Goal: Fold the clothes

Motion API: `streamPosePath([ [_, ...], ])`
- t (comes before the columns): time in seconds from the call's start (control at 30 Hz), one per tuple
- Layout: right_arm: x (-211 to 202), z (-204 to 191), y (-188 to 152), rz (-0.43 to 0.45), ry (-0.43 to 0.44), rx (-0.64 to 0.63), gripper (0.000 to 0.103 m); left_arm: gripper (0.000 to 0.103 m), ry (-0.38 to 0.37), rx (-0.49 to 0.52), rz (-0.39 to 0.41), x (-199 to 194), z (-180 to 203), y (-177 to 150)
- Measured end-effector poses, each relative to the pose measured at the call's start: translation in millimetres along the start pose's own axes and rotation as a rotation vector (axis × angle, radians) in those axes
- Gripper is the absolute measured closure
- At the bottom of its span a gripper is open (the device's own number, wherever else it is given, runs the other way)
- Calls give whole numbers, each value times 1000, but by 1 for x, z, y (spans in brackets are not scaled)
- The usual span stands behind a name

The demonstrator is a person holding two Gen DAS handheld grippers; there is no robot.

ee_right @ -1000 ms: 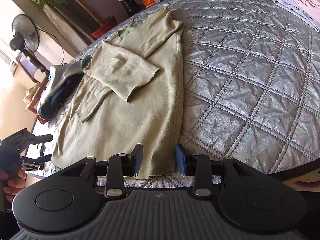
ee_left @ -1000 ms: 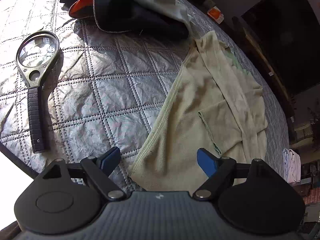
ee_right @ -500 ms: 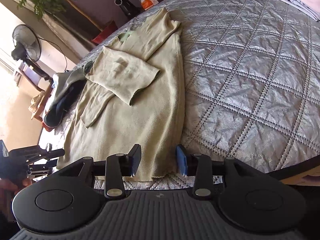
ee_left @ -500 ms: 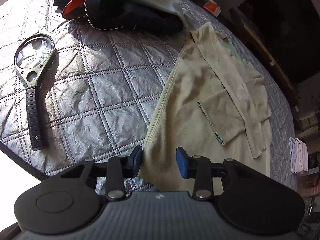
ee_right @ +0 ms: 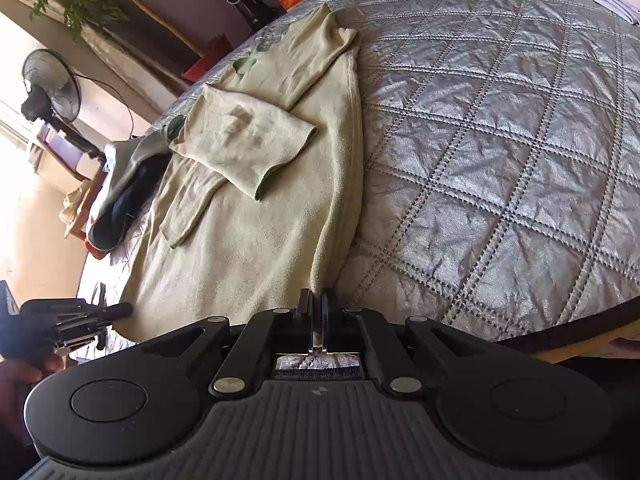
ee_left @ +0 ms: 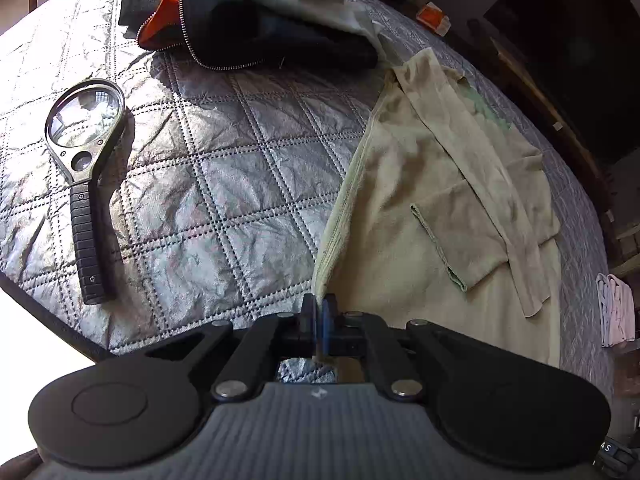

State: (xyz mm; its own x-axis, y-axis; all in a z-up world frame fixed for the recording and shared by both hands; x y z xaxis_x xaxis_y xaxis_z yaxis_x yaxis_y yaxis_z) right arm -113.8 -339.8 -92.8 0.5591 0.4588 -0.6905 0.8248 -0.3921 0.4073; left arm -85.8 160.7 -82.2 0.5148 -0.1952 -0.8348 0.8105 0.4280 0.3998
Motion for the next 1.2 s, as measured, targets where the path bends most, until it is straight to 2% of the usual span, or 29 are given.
streamPosePath([
  [0.1,-9,7,6,35,42,86,99,101,-9,0,22,-5,0,1],
  [0.33,-25,16,11,79,111,213,99,101,-64,-79,43,-18,-6,0],
  [0.63,-54,13,13,127,172,251,100,101,-89,-77,80,-38,-5,-3],
  [0.93,-83,8,5,137,185,231,100,101,-112,-46,120,-60,-3,-7],
  [1.2,-103,10,-4,154,213,269,100,101,-159,-75,122,-79,-6,-20],
])
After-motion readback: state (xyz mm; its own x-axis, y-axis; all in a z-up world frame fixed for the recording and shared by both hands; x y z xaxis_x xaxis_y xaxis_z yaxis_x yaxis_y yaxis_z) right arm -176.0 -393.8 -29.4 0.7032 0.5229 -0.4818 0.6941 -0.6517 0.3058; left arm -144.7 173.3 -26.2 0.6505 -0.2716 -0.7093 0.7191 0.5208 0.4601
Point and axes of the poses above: each gripper's, at about its wrist camera, not at the fingertips, and x roughly the way its jaws point, z to its right, y to its top, the point moved 3 cm from there along x, roughly the way its jaws point, and after that the axes turned 2 degrees about z, right-handed, at the moved point
